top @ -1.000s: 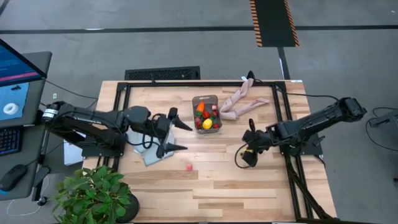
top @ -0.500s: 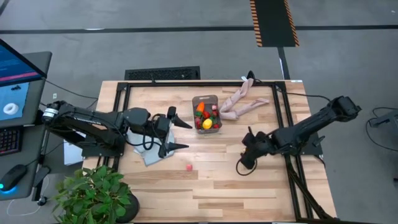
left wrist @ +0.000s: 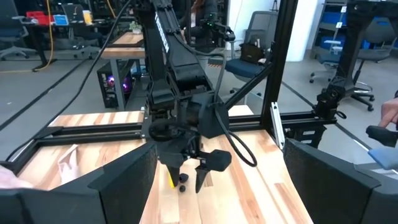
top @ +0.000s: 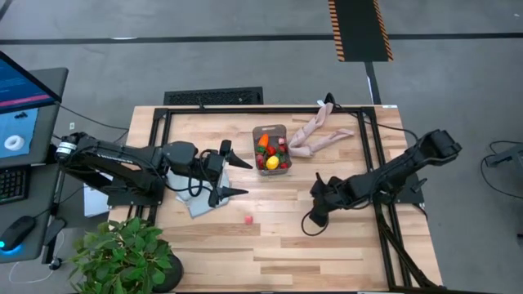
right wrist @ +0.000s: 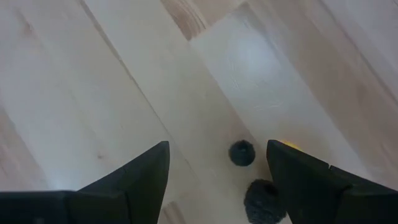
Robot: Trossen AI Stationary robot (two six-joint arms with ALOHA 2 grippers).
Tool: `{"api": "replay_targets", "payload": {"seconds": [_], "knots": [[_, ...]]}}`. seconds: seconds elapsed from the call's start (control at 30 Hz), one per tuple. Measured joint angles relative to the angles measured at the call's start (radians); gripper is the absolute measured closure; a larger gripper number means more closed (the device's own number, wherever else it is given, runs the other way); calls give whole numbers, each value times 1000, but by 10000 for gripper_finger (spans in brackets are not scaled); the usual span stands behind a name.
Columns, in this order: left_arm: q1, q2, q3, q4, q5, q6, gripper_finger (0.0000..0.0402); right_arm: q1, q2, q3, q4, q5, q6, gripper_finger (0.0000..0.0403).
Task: Pick and placing Produce into tupperware
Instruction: Put the blueberry into the black bin
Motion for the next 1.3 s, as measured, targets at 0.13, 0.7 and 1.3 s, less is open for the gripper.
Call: {"api": "replay_targets", "payload": {"seconds": [0.13,0.7,1.3], "knots": [[0,0,0,-3,0,-8,62,0,36,0,-9,-3,0,113],[0,1,0,-14,-26,-13,62,-5,50,-1,2,-14,0,224],[0,1,0,-23,-26,-19,62,-33,48,104,-58,24,-91,381]]}}
